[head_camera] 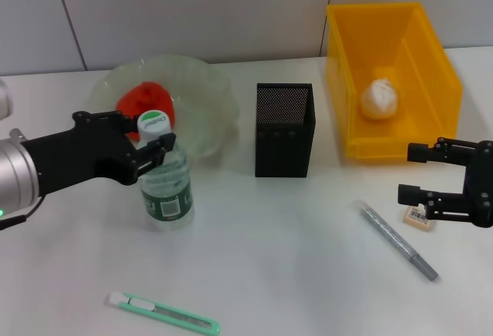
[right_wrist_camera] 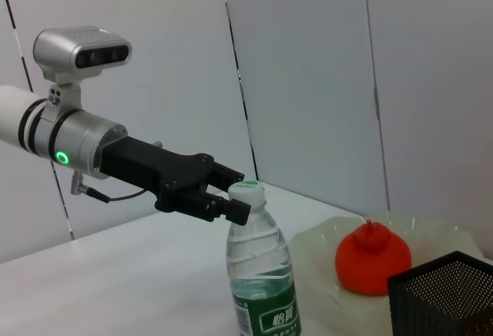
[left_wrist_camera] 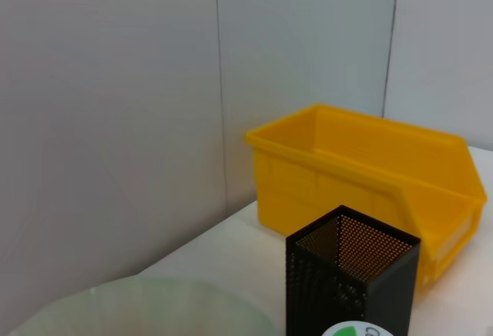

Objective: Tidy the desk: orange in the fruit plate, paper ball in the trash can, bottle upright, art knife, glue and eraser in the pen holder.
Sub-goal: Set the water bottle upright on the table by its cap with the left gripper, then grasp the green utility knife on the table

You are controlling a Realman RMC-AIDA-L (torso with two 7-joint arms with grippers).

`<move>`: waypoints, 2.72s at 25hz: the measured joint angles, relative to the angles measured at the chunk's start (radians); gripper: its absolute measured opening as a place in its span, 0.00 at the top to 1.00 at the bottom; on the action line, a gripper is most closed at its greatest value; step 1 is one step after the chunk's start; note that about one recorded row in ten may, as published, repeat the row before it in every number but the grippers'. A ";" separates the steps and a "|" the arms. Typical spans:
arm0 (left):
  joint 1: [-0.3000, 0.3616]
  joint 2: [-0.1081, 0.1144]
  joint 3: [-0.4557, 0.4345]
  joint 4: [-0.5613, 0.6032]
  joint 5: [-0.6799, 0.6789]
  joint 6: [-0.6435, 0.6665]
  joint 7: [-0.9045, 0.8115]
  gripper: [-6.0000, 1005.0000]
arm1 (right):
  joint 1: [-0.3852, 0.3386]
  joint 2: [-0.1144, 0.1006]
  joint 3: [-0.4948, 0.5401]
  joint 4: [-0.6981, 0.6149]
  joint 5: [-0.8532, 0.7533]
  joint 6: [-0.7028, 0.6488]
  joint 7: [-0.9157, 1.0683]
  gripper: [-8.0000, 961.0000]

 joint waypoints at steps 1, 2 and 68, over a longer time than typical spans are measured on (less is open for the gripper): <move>0.004 0.000 -0.004 0.003 0.000 0.001 0.000 0.54 | 0.000 0.000 -0.001 0.000 0.000 0.000 0.000 0.22; 0.007 0.000 -0.009 0.004 0.000 0.002 0.000 0.54 | 0.001 0.000 -0.001 0.000 0.000 0.000 0.000 0.22; -0.017 -0.002 -0.158 -0.010 -0.047 0.083 0.012 0.21 | 0.031 0.005 -0.012 0.004 -0.027 0.014 0.012 0.22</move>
